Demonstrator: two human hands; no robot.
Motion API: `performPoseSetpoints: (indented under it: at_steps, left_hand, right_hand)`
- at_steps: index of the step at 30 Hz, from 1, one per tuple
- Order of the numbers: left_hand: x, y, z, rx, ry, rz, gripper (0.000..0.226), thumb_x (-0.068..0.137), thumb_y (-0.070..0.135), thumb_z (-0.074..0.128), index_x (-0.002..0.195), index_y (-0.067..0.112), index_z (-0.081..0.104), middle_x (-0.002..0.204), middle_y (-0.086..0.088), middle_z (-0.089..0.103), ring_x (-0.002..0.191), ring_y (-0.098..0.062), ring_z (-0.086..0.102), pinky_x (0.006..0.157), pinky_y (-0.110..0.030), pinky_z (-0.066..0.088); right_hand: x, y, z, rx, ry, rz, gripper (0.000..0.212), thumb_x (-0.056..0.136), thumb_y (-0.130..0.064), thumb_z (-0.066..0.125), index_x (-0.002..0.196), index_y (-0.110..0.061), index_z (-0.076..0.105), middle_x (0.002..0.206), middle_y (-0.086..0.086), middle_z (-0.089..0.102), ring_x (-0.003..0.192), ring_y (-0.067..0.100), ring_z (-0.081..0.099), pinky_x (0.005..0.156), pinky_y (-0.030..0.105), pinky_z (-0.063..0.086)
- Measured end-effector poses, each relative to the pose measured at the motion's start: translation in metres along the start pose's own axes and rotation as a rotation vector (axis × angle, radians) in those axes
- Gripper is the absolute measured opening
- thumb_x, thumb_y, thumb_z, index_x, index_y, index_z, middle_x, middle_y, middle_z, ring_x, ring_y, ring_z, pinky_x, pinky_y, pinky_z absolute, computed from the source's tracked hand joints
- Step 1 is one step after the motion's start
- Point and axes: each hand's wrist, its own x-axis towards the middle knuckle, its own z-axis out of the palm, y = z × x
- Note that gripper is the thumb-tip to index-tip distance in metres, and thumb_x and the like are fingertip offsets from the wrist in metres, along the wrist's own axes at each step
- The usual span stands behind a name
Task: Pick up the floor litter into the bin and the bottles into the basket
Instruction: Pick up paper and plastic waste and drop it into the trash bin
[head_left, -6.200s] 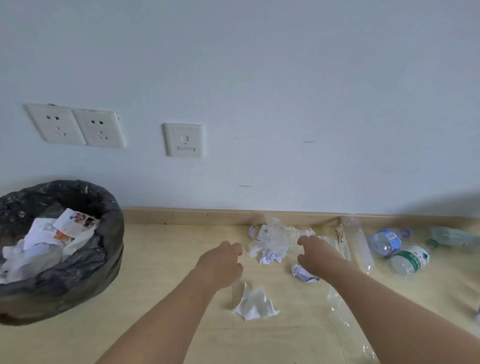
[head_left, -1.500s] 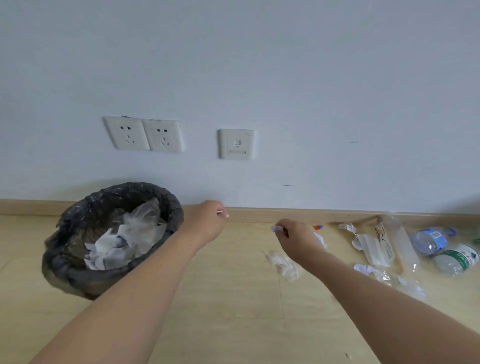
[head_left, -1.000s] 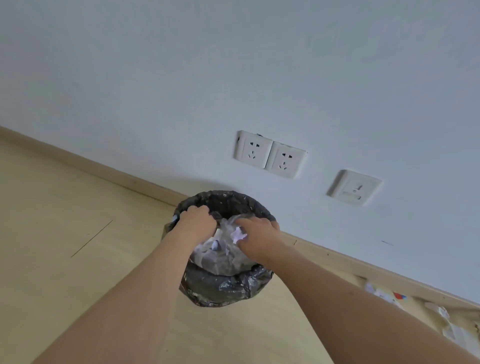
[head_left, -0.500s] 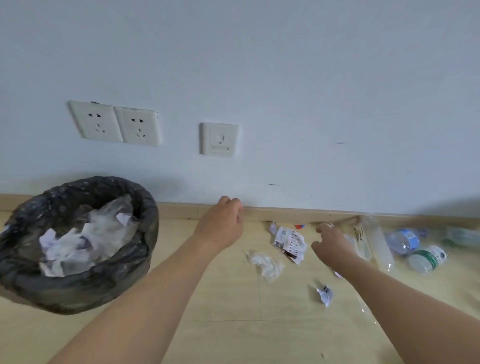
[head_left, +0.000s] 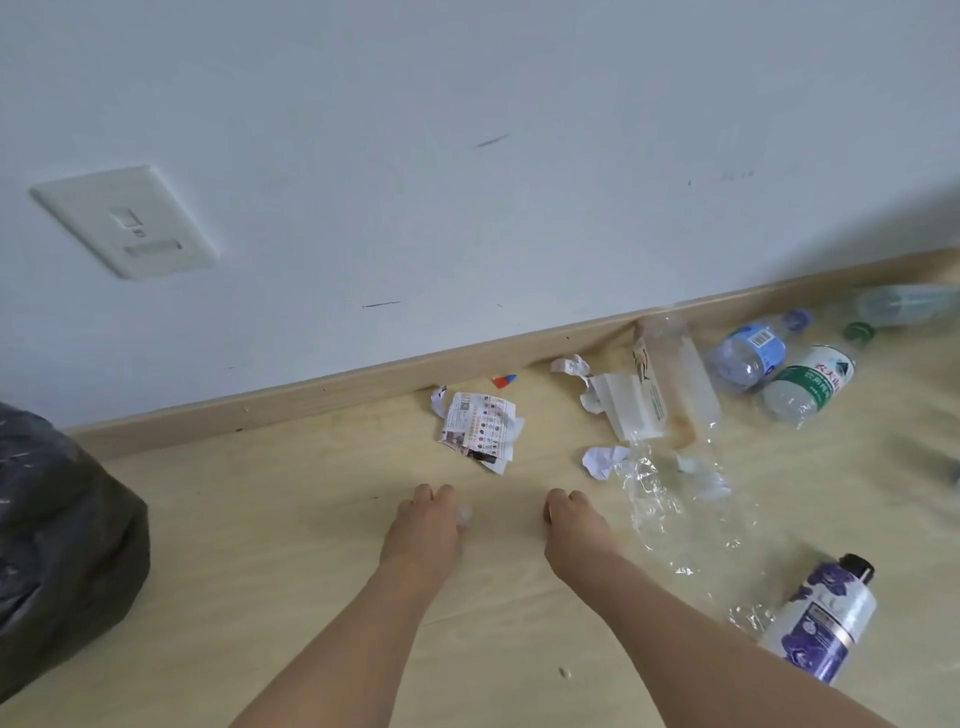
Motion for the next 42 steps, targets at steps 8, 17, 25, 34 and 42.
performPoseSetpoints:
  at_steps: [8,17,25,34,42]
  left_hand:
    - [-0.007,-0.033,-0.046,-0.136,0.006,0.076,0.012,0.088,0.010,0.042,0.087,0.019,0.050,0.104,-0.009,0.057,0.098,-0.030,0.055,0.080,-0.035,0.046]
    - [-0.079,-0.126,-0.194,-0.285,0.403,0.080,0.016,0.091,0.006,0.043,0.087,0.011,0.058,0.094,-0.005,0.053,0.082,-0.022,0.047,0.065,-0.029,0.031]
    - [-0.163,-0.305,-0.252,-0.264,0.601,-0.170,0.012,0.090,0.002,0.047,0.089,0.012,0.054,0.098,-0.003,0.050,0.089,-0.023,0.051,0.074,-0.034,0.044]
    - [-0.195,-0.394,-0.223,-0.253,0.628,-0.242,0.017,0.091,0.006,0.052,0.106,0.012,0.055,0.108,-0.006,0.049,0.094,-0.024,0.053,0.082,-0.035,0.050]
    - [-0.169,-0.415,-0.195,0.139,0.372,-0.264,0.033,0.093,0.034,0.053,0.120,0.015,0.058,0.120,-0.010,0.059,0.113,-0.031,0.052,0.101,-0.046,0.035]
  right_hand:
    - [-0.002,-0.007,-0.024,0.196,-0.065,-0.078,0.028,0.091,-0.006,0.039,0.109,-0.017,0.057,0.111,0.004,0.055,0.080,0.020,0.053,0.061,0.024,0.040]
    - [-0.049,-0.155,-0.079,0.302,0.077,-0.162,0.026,0.078,-0.023,0.036,0.085,-0.026,0.061,0.086,0.000,0.065,0.086,0.024,0.063,0.078,0.035,0.054]
    - [-0.120,-0.353,-0.083,0.280,0.142,-0.552,0.031,0.097,-0.018,0.034,0.121,-0.024,0.051,0.103,-0.001,0.058,0.068,0.014,0.055,0.052,0.024,0.044]
    - [-0.142,-0.500,0.000,-0.231,0.161,-0.731,0.031,0.094,-0.018,0.042,0.124,-0.021,0.052,0.115,0.006,0.063,0.103,0.027,0.058,0.093,0.036,0.046]
    - [-0.113,-0.511,0.049,-0.488,0.122,-0.710,0.014,0.092,-0.020,0.044,0.093,-0.022,0.057,0.097,-0.002,0.056,0.097,0.022,0.059,0.079,0.031,0.042]
